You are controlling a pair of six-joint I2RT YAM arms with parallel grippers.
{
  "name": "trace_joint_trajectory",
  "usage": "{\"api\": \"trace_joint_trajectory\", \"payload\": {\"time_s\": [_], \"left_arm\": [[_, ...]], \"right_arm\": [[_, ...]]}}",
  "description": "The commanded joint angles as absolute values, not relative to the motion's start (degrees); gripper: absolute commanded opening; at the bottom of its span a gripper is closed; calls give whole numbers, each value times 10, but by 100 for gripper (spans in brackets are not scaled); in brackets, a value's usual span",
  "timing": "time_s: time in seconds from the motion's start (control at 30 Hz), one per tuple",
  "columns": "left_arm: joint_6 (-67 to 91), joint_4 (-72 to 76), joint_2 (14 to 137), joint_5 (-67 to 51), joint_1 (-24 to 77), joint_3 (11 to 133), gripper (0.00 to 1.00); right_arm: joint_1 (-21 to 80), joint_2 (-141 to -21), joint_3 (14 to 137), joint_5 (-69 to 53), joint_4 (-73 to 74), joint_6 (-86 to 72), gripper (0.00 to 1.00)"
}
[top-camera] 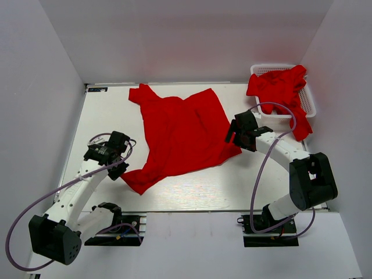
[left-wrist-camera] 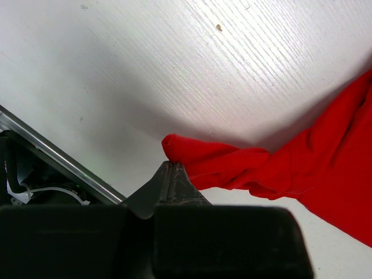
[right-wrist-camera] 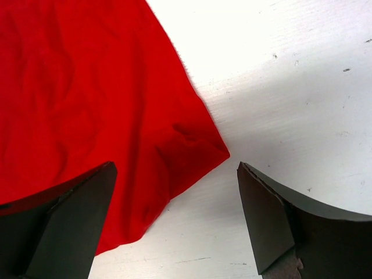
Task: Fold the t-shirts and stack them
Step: Flatten out the tshirt
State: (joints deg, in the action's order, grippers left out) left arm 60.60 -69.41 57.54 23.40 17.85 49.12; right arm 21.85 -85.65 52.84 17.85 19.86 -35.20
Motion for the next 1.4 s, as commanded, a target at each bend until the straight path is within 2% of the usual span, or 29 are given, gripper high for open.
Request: {"api": "trace_joint_trajectory", "payload": {"time_s": [0.0, 0.4, 0.8, 1.03, 1.23, 1.33, 1.37], "left_arm": [[604, -697, 562, 248, 177, 504, 0], [578, -667, 562, 237, 177, 493, 0], [578, -667, 557, 237, 177, 486, 0], [578, -667, 557, 237, 177, 481, 0], [578, -667, 557, 237, 177, 481, 0], [578, -667, 557, 237, 177, 481, 0], [578, -667, 557, 237, 177, 481, 0]], "right_arm": [[218, -853, 549, 191, 201, -365, 90], [219, -909, 563, 240, 201, -409, 90], [218, -954, 550, 228, 204, -429, 88], [218, -950, 531, 225, 196, -443, 74], [217, -964, 519, 215, 194, -447, 73], [218, -965, 515, 211, 192, -446, 57], [218, -962, 514, 211, 192, -446, 45]]}}
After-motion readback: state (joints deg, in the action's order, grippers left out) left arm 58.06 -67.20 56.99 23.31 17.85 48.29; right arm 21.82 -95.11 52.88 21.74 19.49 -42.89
